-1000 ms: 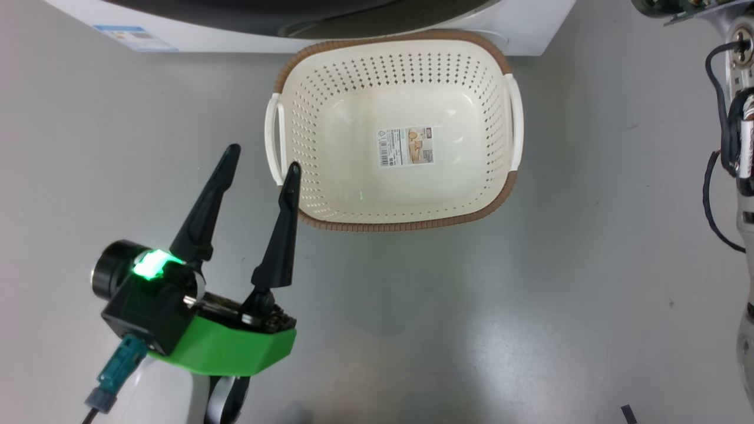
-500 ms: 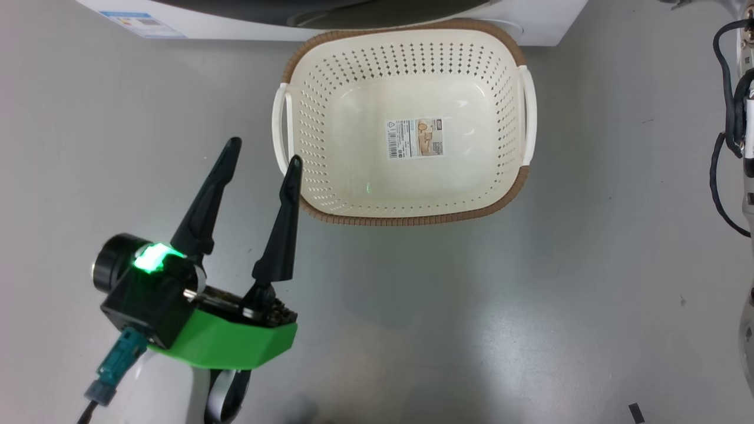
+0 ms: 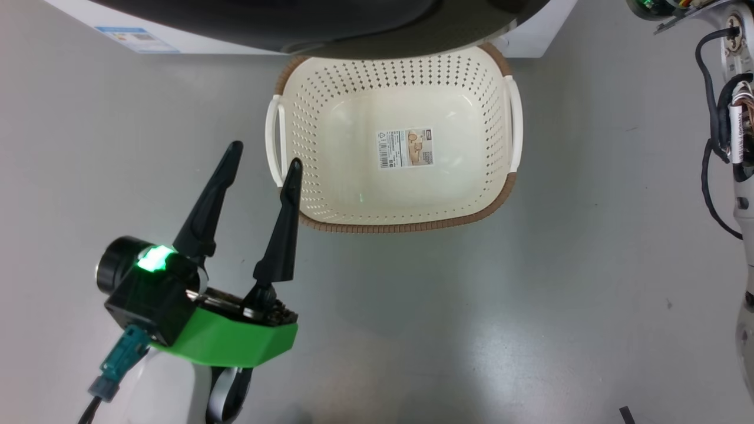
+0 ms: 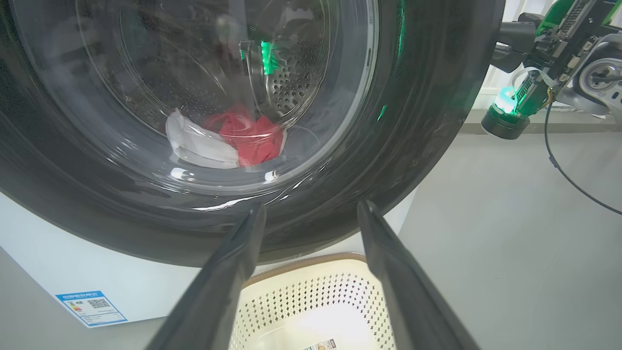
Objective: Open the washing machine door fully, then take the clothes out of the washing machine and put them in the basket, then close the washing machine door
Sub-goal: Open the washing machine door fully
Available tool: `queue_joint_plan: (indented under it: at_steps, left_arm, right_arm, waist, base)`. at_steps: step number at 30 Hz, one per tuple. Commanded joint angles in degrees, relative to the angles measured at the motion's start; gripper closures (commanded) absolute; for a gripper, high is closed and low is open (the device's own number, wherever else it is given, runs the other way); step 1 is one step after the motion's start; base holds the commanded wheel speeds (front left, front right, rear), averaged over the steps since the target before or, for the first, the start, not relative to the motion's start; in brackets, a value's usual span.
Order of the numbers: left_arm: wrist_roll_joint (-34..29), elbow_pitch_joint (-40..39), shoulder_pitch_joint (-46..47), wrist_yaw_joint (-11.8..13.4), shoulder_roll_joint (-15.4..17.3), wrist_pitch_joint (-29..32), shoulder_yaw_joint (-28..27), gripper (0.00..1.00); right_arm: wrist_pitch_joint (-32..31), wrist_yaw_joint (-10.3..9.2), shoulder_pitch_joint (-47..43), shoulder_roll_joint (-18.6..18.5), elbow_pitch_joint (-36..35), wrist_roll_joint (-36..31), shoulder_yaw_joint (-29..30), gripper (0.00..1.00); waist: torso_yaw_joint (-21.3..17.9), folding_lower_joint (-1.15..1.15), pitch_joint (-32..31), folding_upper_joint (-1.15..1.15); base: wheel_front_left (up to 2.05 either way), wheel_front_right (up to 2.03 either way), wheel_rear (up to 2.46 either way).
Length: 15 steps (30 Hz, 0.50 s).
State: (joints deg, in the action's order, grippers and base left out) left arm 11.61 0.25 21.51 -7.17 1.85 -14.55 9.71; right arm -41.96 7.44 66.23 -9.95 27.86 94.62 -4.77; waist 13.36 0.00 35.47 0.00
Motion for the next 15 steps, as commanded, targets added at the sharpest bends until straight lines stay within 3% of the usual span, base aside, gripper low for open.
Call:
queue_joint_plan:
  at_steps: [1,15]
  left_arm:
    - [-0.2,-1.1,-0.5,-0.3,1.2,-0.4,-1.5,0.00]
    - [-0.4,-0.5,-1.3,-0.3,1.6,-0.4,-1.0,0.00]
  right_arm:
    - [-1.0,0.05,-0.4,2.2,-2.1,-0.7,-1.2,1.00]
    - [-4.8,0.05,-4.8,3.4,-5.1,-2.1,-3.1,1.00]
  waist:
    - [-0.4,0.00,-0.4,0.00]
    - [-1.9,0.00,-2.7,0.00]
  base:
    - [0.00,0.00,0.00]
    - [0.00,0.00,0.00]
